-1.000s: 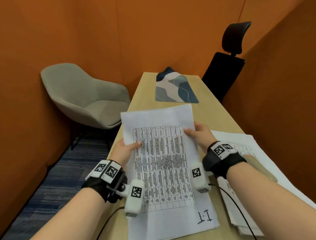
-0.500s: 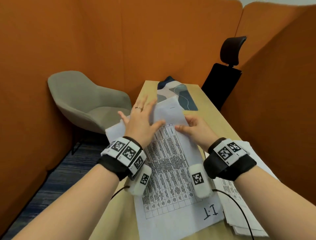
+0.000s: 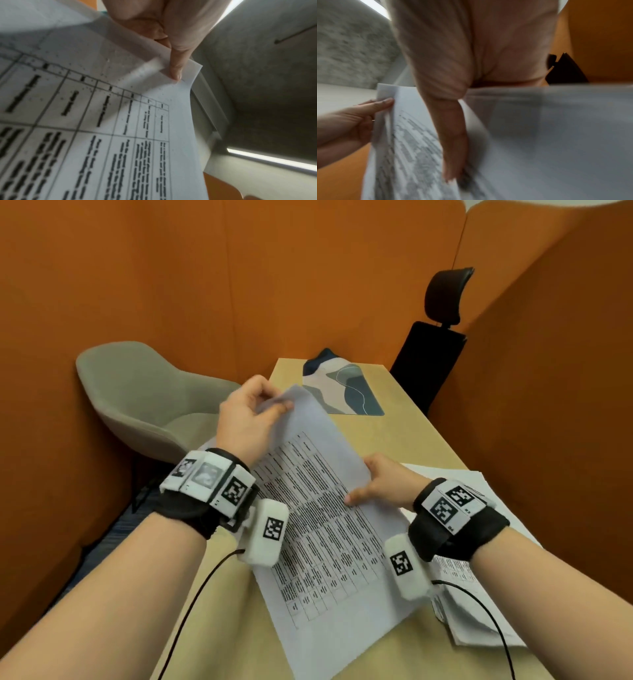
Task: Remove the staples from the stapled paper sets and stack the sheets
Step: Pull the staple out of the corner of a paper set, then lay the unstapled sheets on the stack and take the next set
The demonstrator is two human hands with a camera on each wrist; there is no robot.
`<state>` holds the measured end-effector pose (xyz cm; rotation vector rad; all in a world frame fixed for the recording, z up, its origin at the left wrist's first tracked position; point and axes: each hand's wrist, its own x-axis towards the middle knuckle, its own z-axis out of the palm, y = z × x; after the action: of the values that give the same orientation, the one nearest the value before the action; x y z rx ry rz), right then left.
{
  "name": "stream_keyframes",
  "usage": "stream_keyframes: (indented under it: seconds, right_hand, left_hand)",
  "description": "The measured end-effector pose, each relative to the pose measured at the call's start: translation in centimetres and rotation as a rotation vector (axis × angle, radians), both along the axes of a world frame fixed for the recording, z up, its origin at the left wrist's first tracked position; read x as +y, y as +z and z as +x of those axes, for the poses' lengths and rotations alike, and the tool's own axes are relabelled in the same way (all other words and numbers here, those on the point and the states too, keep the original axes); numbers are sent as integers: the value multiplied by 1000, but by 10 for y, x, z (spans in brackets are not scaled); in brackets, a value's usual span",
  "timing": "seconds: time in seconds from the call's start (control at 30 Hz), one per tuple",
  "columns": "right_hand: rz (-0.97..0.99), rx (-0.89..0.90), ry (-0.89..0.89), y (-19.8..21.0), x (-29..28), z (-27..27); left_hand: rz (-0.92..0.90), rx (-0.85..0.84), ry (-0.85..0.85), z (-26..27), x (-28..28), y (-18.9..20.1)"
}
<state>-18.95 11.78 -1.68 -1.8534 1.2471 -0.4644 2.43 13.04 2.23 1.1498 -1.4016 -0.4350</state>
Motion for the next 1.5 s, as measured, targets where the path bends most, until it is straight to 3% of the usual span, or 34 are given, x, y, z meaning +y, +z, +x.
stream_keyframes:
  seconds: [0.1,0.27,0.37,0.5,0.63,0.8,0.93,1.03,1.13,1.27,1.5]
  right_hand:
    - [57,326,-10,0,6,-18]
    - [36,318,-113,30,7,-53]
    - [53,431,-141,35,8,-75]
    - [39,713,-227,12,1,-103]
    - [10,960,-397,-30,-9,-132]
    - [101,842,-523,-54,-15,-152]
    - [-159,854,-603,-33,-23,-126]
    - [-383,714,-492,-14,-21,-91]
    - [-441,492,-295,-5,1,-46]
    - [-434,563,-206,-29,31,0]
    - [-425,459,-231,-41,55,14]
  left_hand:
    - [-4,97,85,15,-2,4]
    - [86,209,85,17,0,-2]
    - [249,186,58,3,0,-27]
    - [571,272,-27,-23,5,-78]
    - [740,265,-58,-39,13,-112]
    - [792,284,-109,-45,16,-122]
    - [775,336,-161,-50,20,-114]
    - [762,364,-198,-53,23,-110]
    - [724,336,-200,-55,27,-105]
    - [679,350,-182,-55,36,-100]
    - [606,364,-205,-56,50,-106]
